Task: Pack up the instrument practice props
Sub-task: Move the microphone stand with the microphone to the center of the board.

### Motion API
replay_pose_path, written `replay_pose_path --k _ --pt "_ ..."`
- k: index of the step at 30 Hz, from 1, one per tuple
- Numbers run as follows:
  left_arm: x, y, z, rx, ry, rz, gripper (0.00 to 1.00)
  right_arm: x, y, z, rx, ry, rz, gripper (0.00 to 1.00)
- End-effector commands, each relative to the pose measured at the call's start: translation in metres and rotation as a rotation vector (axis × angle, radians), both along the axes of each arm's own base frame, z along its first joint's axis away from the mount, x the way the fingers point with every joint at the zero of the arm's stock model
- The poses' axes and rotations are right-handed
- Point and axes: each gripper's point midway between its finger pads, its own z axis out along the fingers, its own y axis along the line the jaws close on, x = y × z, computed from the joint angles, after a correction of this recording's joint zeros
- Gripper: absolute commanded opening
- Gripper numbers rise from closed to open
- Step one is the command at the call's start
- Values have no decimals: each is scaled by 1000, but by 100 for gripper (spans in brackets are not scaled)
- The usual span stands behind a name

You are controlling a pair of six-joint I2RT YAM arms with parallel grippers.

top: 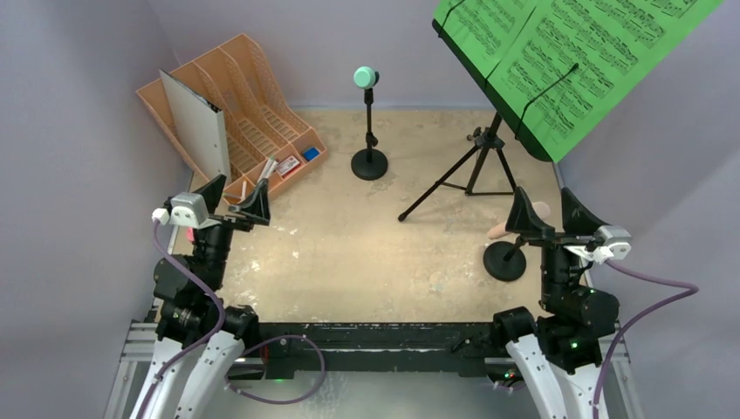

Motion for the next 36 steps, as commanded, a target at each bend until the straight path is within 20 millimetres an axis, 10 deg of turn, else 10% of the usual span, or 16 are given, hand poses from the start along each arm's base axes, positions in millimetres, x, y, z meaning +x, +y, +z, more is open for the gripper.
replay_pose_path --k 1,25,36 --pt "3 -1 6 -26 -15 -6 97 -4 -4 12 51 -10 -3 99" --pt "-3 -2 8 -41 -22 -23 98 30 -4 -44 366 503 -54 99" --pt "-14 -2 13 -48 -54 -38 98 11 -33 -68 459 672 -253 99"
